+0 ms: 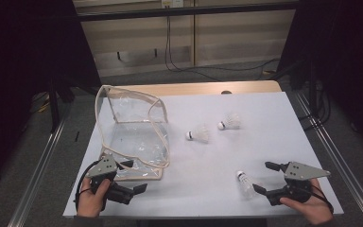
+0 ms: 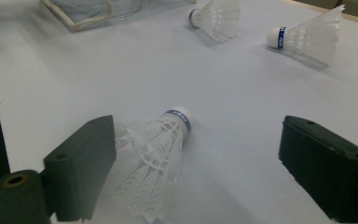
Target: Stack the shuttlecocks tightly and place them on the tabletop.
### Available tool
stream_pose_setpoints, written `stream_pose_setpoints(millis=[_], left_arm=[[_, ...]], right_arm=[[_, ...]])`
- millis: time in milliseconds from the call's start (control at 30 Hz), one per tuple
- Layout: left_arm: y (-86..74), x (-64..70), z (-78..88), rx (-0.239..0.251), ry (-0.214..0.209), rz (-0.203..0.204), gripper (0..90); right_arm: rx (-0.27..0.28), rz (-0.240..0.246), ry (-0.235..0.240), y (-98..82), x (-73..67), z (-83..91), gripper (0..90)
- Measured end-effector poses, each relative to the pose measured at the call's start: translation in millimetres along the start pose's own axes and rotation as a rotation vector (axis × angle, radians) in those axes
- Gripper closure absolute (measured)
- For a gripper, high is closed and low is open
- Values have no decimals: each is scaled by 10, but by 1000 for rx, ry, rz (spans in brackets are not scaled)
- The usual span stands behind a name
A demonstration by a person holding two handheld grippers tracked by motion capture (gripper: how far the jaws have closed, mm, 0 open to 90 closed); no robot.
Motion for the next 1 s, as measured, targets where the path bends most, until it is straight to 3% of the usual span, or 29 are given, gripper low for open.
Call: stream_pose_setpoints(millis=[333, 500, 667, 1000], left_arm=[[6, 0, -7, 2, 2, -4, 35], [5, -2, -8, 1, 3, -4, 35], [6, -1, -9, 3, 2, -2, 35], [7, -3, -13, 3, 0, -1, 36]], right_arm=[[13, 6, -16, 65, 39, -18, 528], [20, -43, -41, 131, 118, -28, 741], [29, -66, -26, 176, 165, -32, 898], [46, -91, -18, 291, 230, -55, 900]])
Point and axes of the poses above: each handheld gripper's, and its own axes: z roughly backward along the jaws, y roughly out of its top, x roughly to its right, the point moved 7 cm from there along -z, roughly forward along the jaws, and after that the axes turned 8 degrees about -x, right-handed, at the moved point
